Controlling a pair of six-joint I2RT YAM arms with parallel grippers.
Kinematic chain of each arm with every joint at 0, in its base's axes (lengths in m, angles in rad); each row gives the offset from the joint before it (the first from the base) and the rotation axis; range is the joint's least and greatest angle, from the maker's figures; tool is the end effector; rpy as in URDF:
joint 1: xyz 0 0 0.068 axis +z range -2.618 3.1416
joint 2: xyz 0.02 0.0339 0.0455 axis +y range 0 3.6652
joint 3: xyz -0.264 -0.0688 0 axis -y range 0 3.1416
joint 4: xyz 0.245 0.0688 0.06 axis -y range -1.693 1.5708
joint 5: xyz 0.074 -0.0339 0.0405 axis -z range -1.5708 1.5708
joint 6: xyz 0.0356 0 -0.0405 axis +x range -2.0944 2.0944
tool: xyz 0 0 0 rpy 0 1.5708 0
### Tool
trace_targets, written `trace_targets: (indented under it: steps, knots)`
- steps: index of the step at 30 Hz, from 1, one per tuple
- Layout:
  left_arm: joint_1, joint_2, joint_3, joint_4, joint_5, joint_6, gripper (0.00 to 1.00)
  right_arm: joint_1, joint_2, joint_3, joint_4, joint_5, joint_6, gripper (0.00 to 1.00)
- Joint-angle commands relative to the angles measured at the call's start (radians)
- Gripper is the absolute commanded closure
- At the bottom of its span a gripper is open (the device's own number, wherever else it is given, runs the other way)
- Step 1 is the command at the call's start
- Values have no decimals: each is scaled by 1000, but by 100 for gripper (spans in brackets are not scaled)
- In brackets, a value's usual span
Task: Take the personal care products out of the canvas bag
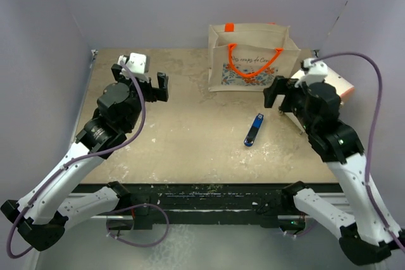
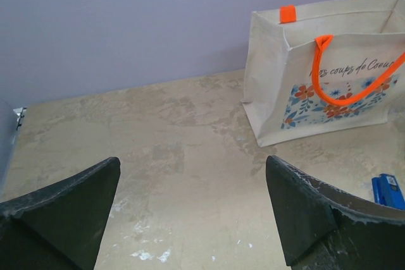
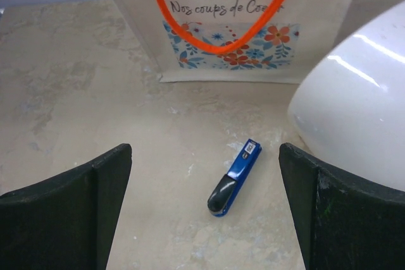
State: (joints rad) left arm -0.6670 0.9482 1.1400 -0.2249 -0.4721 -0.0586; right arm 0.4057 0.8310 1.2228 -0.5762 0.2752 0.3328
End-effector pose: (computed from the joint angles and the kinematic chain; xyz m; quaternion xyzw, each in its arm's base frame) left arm 0.1678 -0.1115 0.4301 0.0542 0.7154 -0.0828 0.6917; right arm 0.1435 0.0511 0.4376 0.0598 0.7646 0.1300 0.6284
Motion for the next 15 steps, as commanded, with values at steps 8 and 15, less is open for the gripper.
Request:
trace_targets:
  steps: [8, 15]
  knots:
    - [11, -12, -42, 75, 55, 37, 1, 1, 438, 181, 461, -120, -208, 0]
    - [10, -7, -46, 75, 60, 32, 1, 1, 696, 366, 607, -423, -540, 3]
